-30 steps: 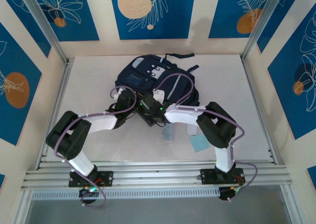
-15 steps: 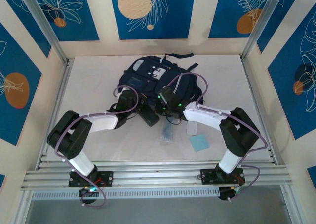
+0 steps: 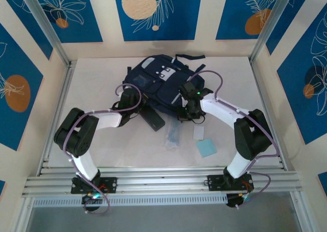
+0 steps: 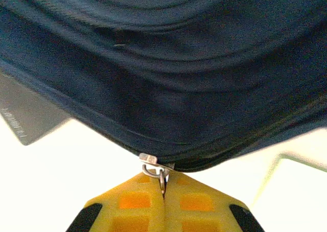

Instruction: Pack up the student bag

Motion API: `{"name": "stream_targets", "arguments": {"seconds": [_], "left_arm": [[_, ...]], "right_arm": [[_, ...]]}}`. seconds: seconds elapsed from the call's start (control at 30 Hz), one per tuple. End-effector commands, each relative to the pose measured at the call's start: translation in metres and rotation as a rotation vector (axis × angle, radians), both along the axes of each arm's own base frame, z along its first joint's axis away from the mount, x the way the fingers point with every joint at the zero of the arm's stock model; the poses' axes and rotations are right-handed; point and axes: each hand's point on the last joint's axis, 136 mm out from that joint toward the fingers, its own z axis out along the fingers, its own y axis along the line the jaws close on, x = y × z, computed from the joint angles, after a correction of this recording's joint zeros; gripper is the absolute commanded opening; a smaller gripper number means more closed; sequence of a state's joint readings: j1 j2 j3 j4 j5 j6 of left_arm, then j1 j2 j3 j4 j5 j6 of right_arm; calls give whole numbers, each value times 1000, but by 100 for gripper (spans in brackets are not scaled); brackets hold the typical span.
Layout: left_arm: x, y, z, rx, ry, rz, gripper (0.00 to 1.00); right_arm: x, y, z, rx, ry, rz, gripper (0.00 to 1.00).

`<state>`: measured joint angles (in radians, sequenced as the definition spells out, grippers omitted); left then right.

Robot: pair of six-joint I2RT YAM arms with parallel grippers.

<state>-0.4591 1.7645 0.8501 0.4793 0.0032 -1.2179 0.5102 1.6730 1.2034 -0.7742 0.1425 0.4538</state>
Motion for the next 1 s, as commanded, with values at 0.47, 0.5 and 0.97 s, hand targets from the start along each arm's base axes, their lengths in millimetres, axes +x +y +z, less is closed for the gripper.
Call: {"name": "stream_targets", "arguments": {"seconds": [0.47, 0.5, 0.97], "left_arm": [[46, -15, 56, -44, -30, -282, 76], [37, -11, 60, -44, -31, -275, 78], [-13, -50, 48, -138, 31, -282, 83]], "right_arm": [[48, 97, 94, 683, -9, 108, 0], [54, 103, 101, 707, -20, 109, 0], [42, 167, 136, 862, 20, 224, 0]]}}
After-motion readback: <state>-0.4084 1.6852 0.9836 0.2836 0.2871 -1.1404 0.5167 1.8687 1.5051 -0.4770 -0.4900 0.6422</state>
